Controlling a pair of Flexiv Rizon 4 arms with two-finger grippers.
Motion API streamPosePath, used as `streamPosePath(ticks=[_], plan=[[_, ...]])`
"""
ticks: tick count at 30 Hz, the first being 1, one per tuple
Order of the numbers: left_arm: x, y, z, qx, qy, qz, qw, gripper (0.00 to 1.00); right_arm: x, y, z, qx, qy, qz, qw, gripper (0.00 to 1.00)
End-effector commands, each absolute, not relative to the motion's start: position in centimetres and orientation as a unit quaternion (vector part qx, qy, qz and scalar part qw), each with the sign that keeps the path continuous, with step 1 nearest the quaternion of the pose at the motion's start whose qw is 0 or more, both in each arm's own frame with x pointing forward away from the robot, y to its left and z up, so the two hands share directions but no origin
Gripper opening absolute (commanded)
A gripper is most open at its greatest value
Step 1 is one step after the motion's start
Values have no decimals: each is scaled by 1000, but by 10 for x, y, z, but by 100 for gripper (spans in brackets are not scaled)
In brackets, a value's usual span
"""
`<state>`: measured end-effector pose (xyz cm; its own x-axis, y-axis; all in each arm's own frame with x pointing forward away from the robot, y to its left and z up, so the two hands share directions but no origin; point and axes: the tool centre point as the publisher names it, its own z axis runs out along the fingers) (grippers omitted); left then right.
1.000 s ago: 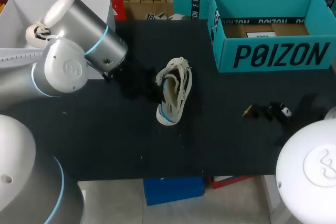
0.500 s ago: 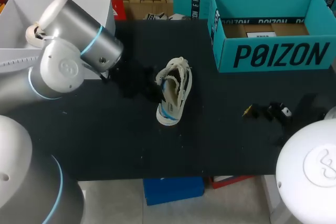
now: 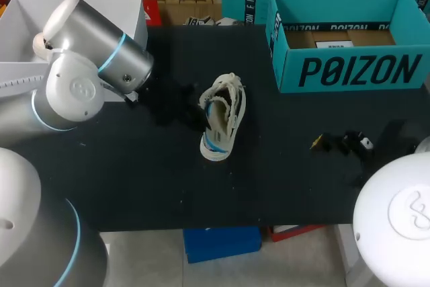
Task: Take the shoe out of the shoebox, open the shoe tongue, remove and reinsert the insole, then place the shoe into the shoebox
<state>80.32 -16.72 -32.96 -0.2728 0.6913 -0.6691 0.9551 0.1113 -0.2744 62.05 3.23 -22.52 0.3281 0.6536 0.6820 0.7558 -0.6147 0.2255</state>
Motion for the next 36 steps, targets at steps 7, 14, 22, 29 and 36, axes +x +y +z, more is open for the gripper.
streamPosePath(ticks=[7, 14, 22, 29, 36], plan=[[791, -165, -325, 538, 733, -358, 214, 0, 618, 27, -228, -809, -445, -370, 107, 100], [784, -164, -329, 506, 740, -377, 234, 0, 618, 27, -228, -809, -445, -370, 107, 100], [791, -162, -331, 517, 739, -357, 243, 0, 618, 27, -228, -809, -445, -370, 107, 100], [808, -160, -332, 521, 741, -341, 251, 0, 618, 27, -228, -809, -445, -370, 107, 100], [815, -164, -336, 514, 736, -361, 253, 0, 618, 27, -228, -809, -445, -370, 107, 100]])
